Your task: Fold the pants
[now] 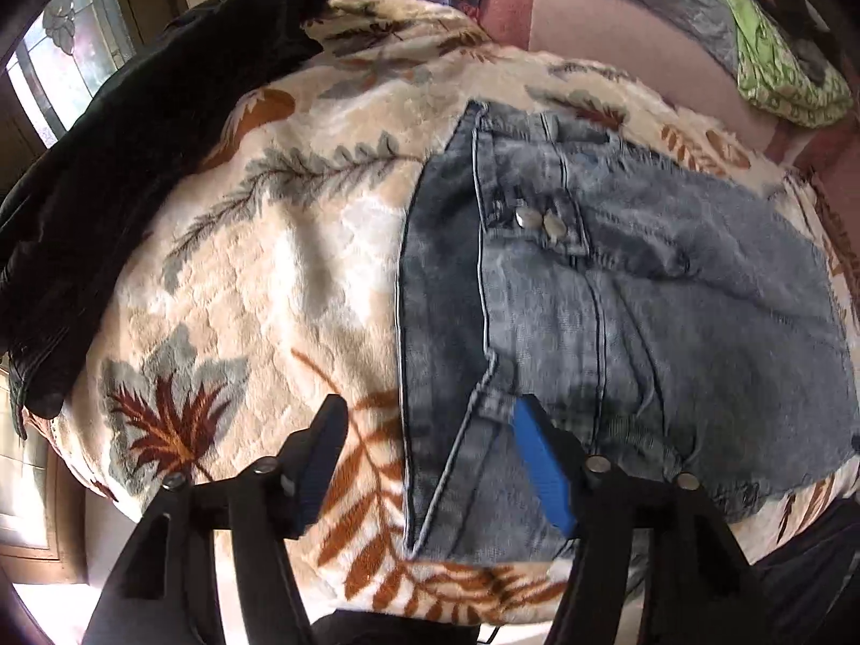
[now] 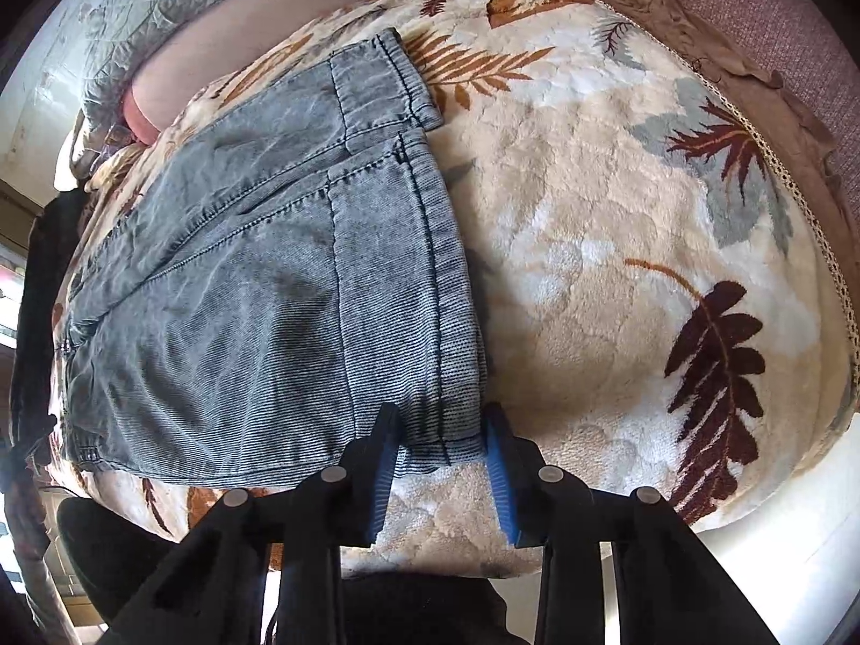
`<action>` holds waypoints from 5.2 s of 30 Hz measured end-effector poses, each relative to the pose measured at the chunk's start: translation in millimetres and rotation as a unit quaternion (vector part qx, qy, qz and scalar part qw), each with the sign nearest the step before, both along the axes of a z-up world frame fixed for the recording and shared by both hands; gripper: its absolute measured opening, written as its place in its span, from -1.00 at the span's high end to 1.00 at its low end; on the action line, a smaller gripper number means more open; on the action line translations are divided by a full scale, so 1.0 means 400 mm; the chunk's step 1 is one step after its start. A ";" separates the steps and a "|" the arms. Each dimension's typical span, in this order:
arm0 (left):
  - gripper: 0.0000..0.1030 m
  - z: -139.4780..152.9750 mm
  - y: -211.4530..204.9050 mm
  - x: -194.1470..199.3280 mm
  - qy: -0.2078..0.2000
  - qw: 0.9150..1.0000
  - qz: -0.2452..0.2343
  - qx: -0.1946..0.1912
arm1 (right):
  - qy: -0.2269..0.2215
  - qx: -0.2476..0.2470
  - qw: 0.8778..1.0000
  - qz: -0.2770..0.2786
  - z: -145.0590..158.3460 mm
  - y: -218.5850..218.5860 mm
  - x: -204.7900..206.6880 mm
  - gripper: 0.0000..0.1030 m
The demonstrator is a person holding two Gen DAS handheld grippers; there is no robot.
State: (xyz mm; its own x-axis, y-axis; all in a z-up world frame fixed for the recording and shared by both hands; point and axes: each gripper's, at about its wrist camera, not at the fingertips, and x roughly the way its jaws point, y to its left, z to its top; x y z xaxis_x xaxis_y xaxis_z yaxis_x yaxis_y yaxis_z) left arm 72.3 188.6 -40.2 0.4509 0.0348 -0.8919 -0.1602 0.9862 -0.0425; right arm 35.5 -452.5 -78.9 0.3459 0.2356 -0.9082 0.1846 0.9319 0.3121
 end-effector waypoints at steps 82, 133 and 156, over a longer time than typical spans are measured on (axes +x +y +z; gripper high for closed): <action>0.99 -0.070 0.019 0.015 0.064 0.996 0.022 0.064 | -0.017 -0.078 0.997 -0.002 0.019 -0.017 -0.018 0.27; -0.17 -0.027 0.053 0.579 0.008 0.983 0.089 -0.160 | -0.067 0.078 0.994 -0.046 0.118 -0.058 0.675 -0.50; 0.95 0.033 -0.002 0.568 -0.049 0.994 0.045 -0.082 | -0.118 -0.030 0.993 -0.009 0.184 -0.003 0.719 0.65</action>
